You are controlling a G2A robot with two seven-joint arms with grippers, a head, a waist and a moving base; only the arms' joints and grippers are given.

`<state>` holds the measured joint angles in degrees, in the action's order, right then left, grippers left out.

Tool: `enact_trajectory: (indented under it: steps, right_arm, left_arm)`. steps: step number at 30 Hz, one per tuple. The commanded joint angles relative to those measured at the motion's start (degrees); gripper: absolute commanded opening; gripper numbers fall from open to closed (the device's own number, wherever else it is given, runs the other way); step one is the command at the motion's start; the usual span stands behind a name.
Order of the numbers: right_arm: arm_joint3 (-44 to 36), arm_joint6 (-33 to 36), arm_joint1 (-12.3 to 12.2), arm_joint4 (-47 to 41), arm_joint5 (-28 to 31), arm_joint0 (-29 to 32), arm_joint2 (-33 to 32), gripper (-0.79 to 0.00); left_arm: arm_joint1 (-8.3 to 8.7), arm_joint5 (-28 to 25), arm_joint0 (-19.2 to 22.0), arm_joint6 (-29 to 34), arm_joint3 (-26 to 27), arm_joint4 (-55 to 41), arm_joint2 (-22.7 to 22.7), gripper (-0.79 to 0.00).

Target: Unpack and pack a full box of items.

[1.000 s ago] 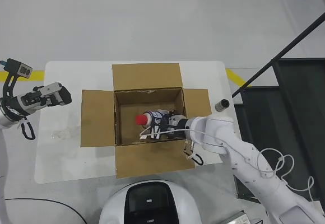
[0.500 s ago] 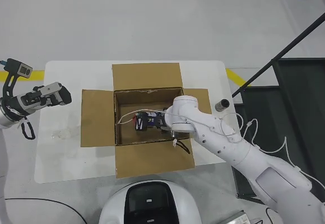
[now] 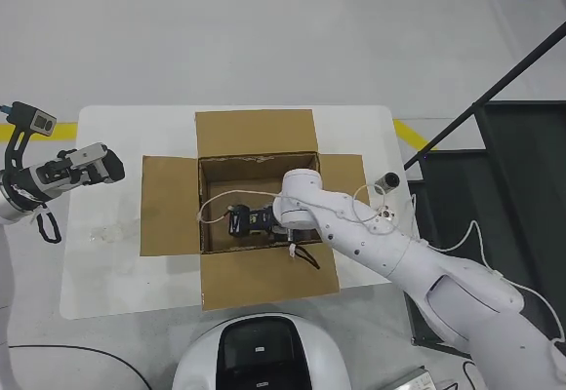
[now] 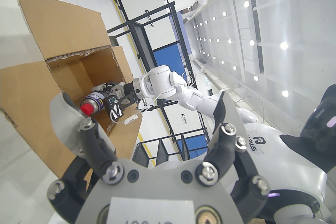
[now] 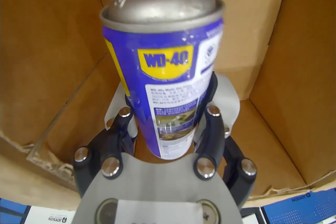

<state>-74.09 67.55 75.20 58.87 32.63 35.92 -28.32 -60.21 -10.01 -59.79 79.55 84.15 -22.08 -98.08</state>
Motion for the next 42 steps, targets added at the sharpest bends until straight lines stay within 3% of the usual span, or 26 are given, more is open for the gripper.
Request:
enact_trajectory:
  steps: [1, 6, 10, 18, 25, 33, 42]
  right_arm:
    - [-1.1, -1.6, -0.3, 0.4, -0.3, 0.6, -0.8, 0.0]
    - [-7.3, -4.8, -2.4, 1.2, 0.3, 3.9, -5.1, 0.0]
    - [-16.9, -12.3, -5.6, 0.4, 2.9, 10.1, -13.2, 0.0]
    - [-35.9, -37.4, -12.6, 6.9, 9.1, 33.6, -40.6, 0.0]
    - [-35.7, -60.4, -14.6, 11.5, 8.7, 51.0, -57.3, 0.0]
    - [-32.6, -75.0, -15.0, 16.7, 6.4, 60.3, -63.9, 0.0]
    - [-32.7, -75.2, -15.1, 17.0, 6.6, 60.4, -64.0, 0.0]
  left_arm:
    - [0.0, 0.0, 0.0, 0.0, 0.0, 0.0, 0.0, 0.0]
    - [0.0, 0.0, 0.0, 0.0, 0.0, 0.0, 0.0, 0.0]
    - [0.0, 0.0, 0.0, 0.0, 0.0, 0.0, 0.0, 0.0]
    - [0.0, 0.0, 0.0, 0.0, 0.0, 0.0, 0.0, 0.0]
    - [0.0, 0.0, 0.0, 0.0, 0.0, 0.0, 0.0, 0.0]
    - [0.0, 0.0, 0.0, 0.0, 0.0, 0.0, 0.0, 0.0]
    - [0.0, 0.0, 0.0, 0.0, 0.0, 0.0, 0.0, 0.0]
